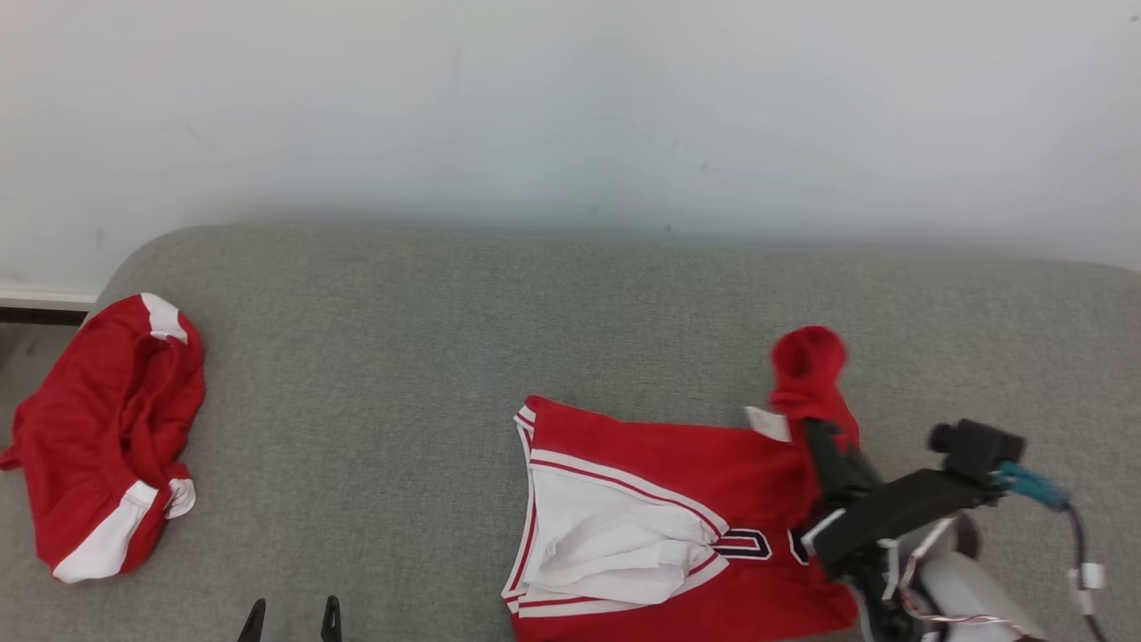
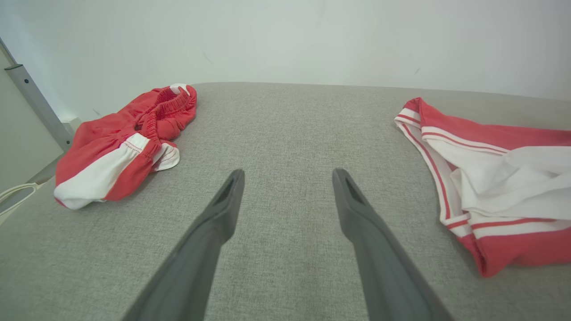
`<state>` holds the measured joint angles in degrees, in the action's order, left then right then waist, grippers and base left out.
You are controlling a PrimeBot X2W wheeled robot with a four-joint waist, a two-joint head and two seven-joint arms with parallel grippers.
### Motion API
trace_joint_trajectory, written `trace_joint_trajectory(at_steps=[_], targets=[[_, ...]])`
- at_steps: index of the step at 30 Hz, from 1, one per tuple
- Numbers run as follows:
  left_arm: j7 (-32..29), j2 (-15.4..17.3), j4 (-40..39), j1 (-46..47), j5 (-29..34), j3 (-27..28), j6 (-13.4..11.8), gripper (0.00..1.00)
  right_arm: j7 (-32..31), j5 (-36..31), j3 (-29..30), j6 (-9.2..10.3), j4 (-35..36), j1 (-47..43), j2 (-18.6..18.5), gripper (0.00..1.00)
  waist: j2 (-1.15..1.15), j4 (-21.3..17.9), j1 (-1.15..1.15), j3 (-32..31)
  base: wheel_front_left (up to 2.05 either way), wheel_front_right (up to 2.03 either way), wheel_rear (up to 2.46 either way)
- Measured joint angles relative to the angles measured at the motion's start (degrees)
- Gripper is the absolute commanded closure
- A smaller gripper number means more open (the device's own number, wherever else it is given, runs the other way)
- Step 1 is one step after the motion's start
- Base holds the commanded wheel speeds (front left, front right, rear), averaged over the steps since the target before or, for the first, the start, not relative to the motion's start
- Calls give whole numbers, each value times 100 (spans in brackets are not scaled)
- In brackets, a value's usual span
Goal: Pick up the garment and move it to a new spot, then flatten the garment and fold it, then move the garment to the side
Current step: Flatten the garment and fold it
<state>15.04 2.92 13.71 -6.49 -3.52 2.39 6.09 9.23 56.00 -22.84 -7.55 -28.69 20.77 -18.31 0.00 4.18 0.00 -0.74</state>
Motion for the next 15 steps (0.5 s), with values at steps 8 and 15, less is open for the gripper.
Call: trace_joint_trajectory(at_steps=[8, 15], targets=[[1, -2, 51, 78, -3, -226, 26, 0, 14, -428, -358, 0, -172, 228, 1043, 100, 0, 306, 0, 9, 0, 0, 0], [0, -1, 199, 355, -93, -567, 19, 0, 142, -740, -594, 0, -955, 639, 1469, 100, 0, 782, 0, 93, 0, 0, 0]])
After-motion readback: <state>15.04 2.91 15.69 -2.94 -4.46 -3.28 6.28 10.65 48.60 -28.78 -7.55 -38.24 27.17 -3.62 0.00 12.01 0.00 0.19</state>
